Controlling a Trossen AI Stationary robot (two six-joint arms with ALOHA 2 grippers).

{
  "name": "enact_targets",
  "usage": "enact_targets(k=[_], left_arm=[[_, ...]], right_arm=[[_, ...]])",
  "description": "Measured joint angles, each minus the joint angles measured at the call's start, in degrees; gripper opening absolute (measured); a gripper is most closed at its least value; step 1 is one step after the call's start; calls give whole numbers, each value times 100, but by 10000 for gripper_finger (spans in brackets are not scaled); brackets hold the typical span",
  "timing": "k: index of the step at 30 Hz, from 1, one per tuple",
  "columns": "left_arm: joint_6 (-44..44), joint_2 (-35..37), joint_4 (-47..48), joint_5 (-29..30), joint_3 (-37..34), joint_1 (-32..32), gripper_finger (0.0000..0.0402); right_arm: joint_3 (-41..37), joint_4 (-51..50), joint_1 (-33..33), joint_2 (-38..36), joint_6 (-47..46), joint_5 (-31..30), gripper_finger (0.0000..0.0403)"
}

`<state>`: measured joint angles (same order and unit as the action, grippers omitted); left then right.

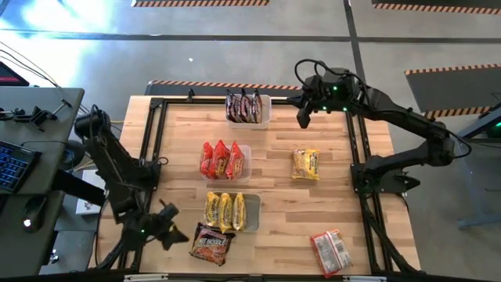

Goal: Sort Maruchan noodles
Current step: Put the black noodle pack into the white bin

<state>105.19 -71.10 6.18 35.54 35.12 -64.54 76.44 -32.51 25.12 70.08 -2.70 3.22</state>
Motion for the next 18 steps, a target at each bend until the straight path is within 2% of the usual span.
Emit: enact_targets(k=[2, 6, 14, 18], left_arm=[[-119, -24, 91, -114, -119, 194, 7], [-766, -66, 253, -779, -244, 641, 36], [-2030, -221, 391, -1287, -268, 1322, 144], [-2500, -425, 367, -1739, -263, 1530, 189]], right_arm=[[0, -8, 5, 0, 42, 2, 0], [0, -35, 37, 0, 131, 92, 0], [0, -246, 37, 0, 119, 157, 0], [0, -271, 37, 0, 118, 173, 0]])
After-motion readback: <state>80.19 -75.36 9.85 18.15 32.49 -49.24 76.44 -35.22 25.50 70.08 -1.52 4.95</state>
